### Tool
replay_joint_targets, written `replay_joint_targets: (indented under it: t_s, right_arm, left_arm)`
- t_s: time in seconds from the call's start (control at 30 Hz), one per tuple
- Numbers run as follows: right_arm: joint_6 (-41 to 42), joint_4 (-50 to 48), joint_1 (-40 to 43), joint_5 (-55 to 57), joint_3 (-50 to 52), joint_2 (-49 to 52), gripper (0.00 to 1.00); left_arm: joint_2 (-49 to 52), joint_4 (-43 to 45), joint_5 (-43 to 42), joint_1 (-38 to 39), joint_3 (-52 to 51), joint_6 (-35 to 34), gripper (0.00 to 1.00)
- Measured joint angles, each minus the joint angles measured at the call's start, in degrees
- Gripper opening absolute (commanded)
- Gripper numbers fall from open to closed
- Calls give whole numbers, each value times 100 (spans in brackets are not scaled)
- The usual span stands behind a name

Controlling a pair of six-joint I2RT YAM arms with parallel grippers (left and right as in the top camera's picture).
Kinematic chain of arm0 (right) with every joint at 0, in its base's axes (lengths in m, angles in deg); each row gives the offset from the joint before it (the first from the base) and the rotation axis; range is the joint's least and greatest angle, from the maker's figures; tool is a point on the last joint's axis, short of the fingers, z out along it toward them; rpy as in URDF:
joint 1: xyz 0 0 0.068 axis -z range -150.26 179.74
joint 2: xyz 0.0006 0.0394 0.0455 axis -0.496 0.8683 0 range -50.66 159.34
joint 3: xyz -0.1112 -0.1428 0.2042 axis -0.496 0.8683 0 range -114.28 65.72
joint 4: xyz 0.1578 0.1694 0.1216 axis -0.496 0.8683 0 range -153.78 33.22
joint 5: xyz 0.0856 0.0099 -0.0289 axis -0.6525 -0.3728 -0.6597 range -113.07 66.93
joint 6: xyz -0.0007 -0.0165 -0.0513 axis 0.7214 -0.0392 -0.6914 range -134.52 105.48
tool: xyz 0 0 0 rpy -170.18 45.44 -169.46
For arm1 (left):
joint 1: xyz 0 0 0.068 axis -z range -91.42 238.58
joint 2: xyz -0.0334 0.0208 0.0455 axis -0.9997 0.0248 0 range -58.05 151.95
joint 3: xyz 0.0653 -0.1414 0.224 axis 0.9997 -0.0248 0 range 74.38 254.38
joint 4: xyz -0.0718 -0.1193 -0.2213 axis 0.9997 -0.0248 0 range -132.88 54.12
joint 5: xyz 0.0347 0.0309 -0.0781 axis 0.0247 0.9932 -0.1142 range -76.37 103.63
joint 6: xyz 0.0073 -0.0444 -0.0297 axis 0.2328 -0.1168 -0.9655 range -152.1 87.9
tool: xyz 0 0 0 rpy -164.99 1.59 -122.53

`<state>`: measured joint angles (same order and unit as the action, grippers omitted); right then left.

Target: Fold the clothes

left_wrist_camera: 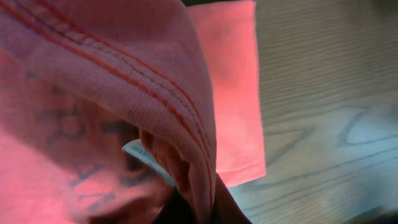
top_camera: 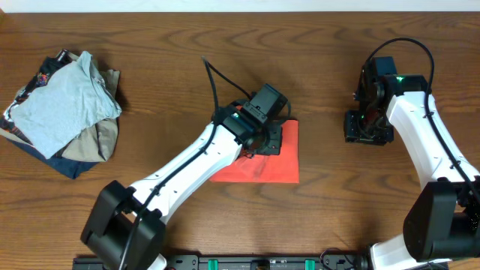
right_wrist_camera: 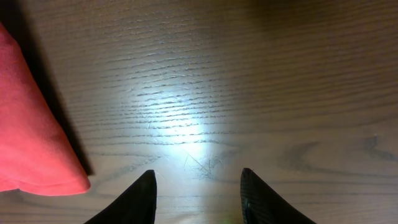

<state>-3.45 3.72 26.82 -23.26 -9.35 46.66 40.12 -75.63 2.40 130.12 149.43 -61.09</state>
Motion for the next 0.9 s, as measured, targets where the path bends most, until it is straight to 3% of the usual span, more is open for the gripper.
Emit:
replay_joint_targets:
  t_s: [0.33, 0.5, 0.57, 0.77, 0.9]
  right_arm:
    - [-2, 2, 0, -2, 0, 0, 43]
    - [-2, 2, 0, -4, 0, 0, 43]
    - [-4, 0, 0, -4, 0, 0, 44]
    - [-87, -7, 0, -81, 0, 0, 45]
    - [-634, -87, 0, -857, 0, 0, 47]
  left_arm:
    - [13, 304, -267, 192, 0, -105, 7]
    - [199, 549, -396, 374, 0, -186, 43]
    - [310, 802, -518, 450, 0, -251, 48]
    - [350, 984, -752, 385, 0, -26, 48]
    - [199, 699, -815, -190, 0, 229, 49]
